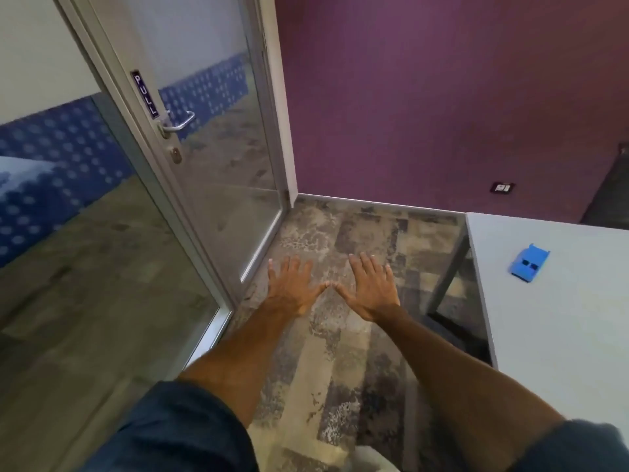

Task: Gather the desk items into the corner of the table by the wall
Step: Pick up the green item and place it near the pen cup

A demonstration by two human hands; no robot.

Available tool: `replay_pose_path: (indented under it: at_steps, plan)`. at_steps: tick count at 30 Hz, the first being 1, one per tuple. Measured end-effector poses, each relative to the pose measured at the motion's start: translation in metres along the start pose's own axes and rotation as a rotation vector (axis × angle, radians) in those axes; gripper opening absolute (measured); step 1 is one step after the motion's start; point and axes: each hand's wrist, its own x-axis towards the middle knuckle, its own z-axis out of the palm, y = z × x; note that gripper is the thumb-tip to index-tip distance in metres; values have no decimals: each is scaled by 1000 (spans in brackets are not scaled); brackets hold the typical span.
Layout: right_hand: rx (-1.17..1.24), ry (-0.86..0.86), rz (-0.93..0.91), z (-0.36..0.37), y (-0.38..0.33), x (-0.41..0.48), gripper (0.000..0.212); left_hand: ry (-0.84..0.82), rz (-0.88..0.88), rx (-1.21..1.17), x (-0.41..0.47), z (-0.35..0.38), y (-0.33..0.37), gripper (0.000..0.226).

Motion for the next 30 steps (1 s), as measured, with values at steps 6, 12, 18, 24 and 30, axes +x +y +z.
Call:
replay_pose_path:
  at_steps: [6,12,18,24,30]
  plan:
    - [-30,-14,105,2,38,96,82,16,101,-24,116,-7,3,76]
    - [-17,2,165,-5,90,212,81,12,137,-53,256,-19,24,77]
    - [-39,29,230,-25,145,307,81,0,219,-51,373,-30,56,77]
    - [-43,34,344,-39,200,390,80,-14,317,-37,487,-37,93,78]
    - [-1,49,443,-42,259,485,82,-23,427,16,615,-40,129,80]
